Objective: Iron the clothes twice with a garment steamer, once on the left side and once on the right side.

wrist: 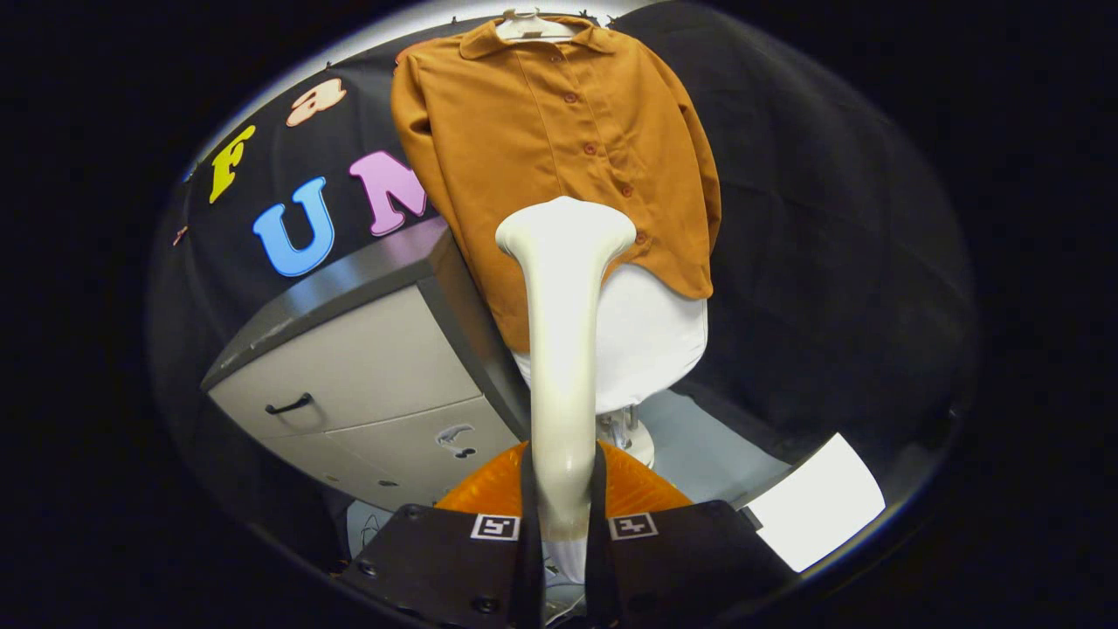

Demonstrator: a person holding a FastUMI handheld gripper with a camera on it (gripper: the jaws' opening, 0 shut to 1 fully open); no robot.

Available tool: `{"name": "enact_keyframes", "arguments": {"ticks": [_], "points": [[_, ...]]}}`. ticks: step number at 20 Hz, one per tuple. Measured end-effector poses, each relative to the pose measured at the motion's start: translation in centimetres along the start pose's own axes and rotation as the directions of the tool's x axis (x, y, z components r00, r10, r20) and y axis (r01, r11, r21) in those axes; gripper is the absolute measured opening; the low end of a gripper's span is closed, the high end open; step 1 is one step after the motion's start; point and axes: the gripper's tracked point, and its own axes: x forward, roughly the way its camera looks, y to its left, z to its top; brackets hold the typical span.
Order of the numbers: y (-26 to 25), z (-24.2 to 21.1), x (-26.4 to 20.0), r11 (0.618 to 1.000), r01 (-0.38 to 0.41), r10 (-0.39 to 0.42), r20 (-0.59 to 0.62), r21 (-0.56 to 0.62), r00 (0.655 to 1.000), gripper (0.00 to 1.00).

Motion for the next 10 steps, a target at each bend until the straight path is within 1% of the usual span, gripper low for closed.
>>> {"name": "enact_keyframes", "arguments": {"ticks": [3, 5, 10], "points": [[1.0, 5.4, -2.3, 1.000, -0.021, 0.023, 0.125, -0.016, 0.992, 0.22], [1.6, 8.9, -3.6, 0.999, -0.032, 0.037, 0.209, -0.029, 0.977, 0.22], [2.4, 17.5, -7.2, 0.997, -0.035, 0.060, 0.389, -0.071, 0.919, 0.22]]}}
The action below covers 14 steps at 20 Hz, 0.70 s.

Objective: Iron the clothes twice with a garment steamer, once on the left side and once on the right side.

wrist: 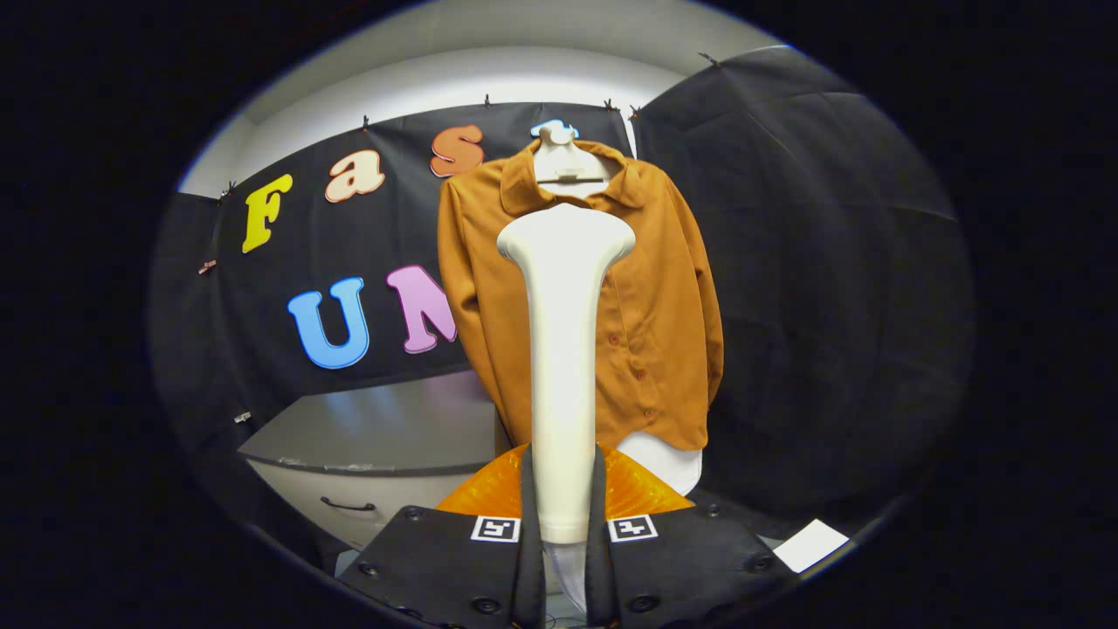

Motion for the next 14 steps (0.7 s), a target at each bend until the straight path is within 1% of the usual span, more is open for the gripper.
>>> {"name": "enact_keyframes", "arguments": {"ticks": [5, 7, 10, 14], "points": [[-0.6, 7.4, 1.6, 0.999, 0.000, 0.005, 0.136, -0.035, 0.991, 0.22], [-1.4, 9.6, 2.3, 0.999, 0.009, -0.001, 0.180, -0.043, 0.984, 0.22], [-3.2, 12.2, 3.9, 0.999, 0.024, -0.014, 0.227, -0.038, 0.974, 0.21], [-6.0, 14.4, 7.0, 0.999, 0.036, -0.026, 0.263, -0.036, 0.964, 0.21]]}}
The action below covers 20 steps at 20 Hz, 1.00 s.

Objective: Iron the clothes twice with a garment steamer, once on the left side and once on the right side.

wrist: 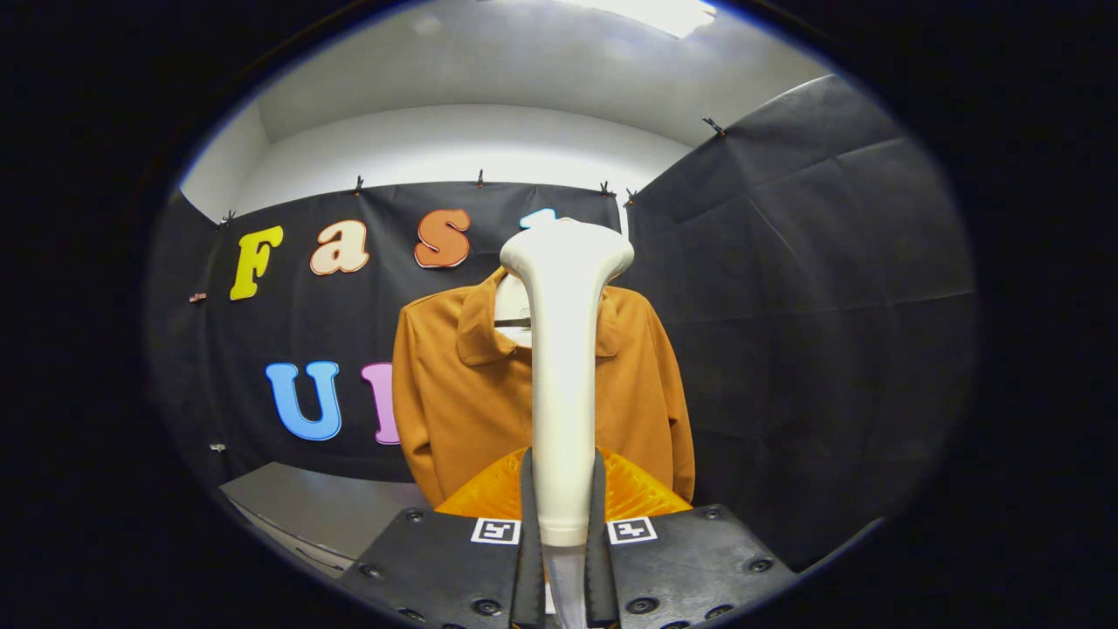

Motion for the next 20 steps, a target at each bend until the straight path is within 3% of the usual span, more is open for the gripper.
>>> {"name": "enact_keyframes", "arguments": {"ticks": [5, 12, 20], "points": [[-2.5, -2.1, 4.5, 1.000, -0.004, 0.004, -0.029, -0.009, 1.000, 0.21], [-4.1, -8.2, 8.7, 1.000, -0.019, 0.019, -0.114, -0.002, 0.993, 0.21], [-5.3, -13.8, 8.3, 0.999, -0.036, 0.039, -0.197, 0.020, 0.980, 0.22]]}}
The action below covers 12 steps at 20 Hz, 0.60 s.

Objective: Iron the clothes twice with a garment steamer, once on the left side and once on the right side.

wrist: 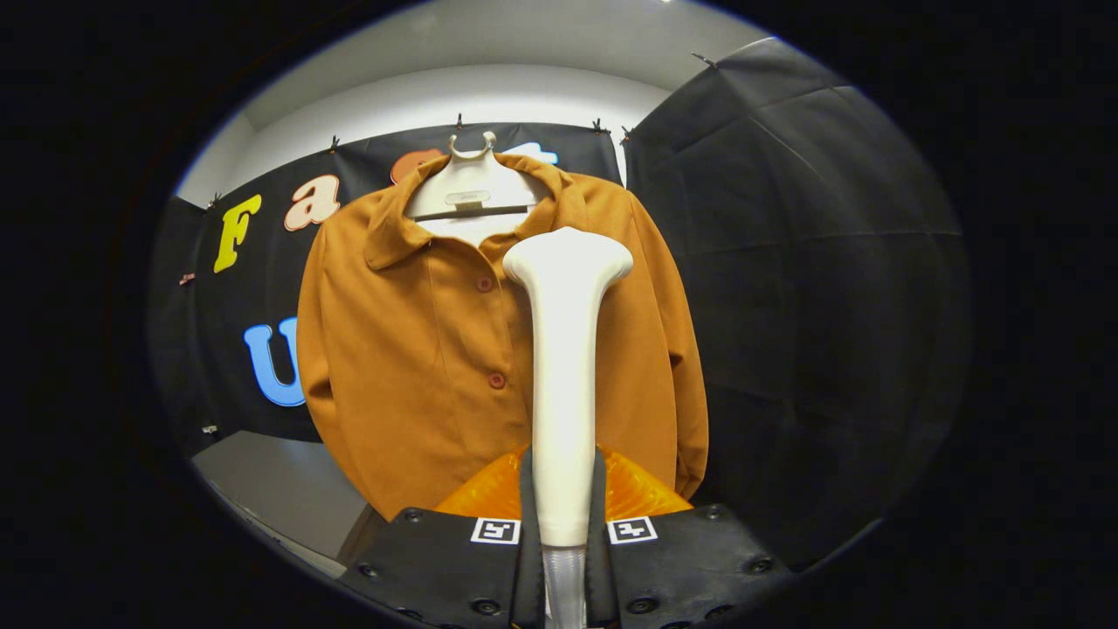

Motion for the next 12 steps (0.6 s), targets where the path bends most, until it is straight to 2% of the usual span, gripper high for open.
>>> {"name": "enact_keyframes", "arguments": {"ticks": [12], "points": [[-1.5, -9.1, -1.7, 0.999, 0.051, -0.049, -0.148, 0.012, 0.988, 0.22]]}}
